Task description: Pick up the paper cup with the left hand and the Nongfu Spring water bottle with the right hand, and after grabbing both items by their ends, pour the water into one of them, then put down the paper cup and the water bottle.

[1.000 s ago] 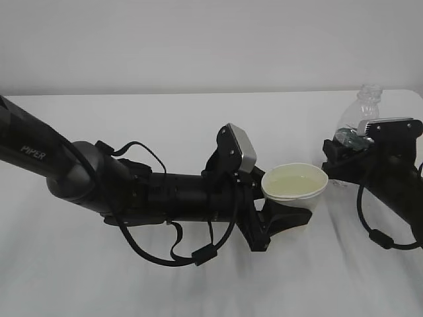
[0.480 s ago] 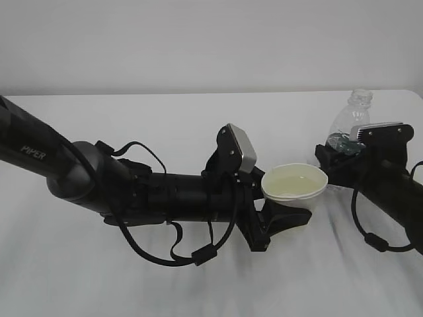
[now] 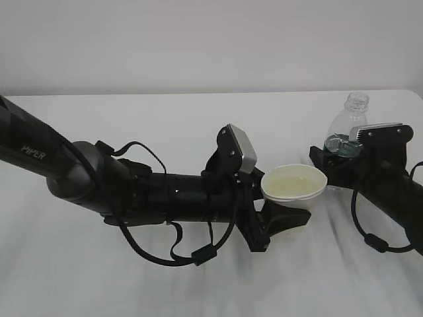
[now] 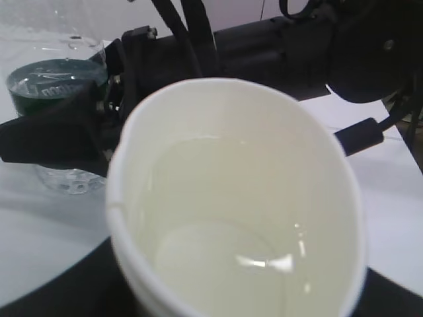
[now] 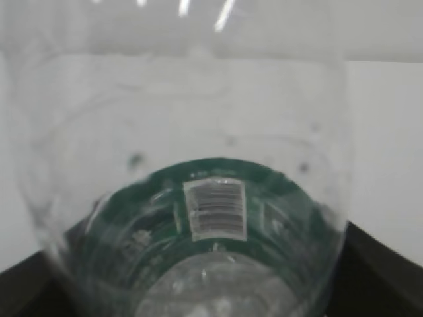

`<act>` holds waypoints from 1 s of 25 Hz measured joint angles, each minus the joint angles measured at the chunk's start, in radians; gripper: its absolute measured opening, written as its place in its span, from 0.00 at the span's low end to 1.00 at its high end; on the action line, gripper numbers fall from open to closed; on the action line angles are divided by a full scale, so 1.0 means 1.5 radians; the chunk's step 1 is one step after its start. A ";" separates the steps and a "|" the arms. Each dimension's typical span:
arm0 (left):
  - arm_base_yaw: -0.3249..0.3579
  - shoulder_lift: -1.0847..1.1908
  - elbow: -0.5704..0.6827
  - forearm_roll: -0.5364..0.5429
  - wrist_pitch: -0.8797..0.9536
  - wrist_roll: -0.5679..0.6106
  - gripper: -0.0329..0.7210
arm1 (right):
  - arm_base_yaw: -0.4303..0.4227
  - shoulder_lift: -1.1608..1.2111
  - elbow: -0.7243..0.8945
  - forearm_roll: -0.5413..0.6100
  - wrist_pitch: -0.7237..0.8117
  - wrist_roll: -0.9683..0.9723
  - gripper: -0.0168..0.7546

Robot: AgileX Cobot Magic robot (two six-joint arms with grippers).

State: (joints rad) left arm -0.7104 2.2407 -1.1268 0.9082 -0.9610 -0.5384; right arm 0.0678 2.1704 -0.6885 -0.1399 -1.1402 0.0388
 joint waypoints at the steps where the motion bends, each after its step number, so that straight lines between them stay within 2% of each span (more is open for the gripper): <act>1: 0.000 0.000 0.000 0.000 0.002 0.000 0.61 | 0.000 0.000 0.000 0.000 0.000 0.000 0.89; 11: 0.000 0.000 0.000 0.000 0.004 0.000 0.61 | 0.000 -0.063 0.045 0.000 -0.001 0.019 0.89; 25: 0.017 0.000 0.000 -0.048 0.004 0.001 0.61 | 0.000 -0.205 0.212 -0.013 -0.001 0.022 0.88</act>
State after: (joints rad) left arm -0.6845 2.2407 -1.1268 0.8364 -0.9550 -0.5367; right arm 0.0678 1.8626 -0.3706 -0.1595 -1.1419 0.0712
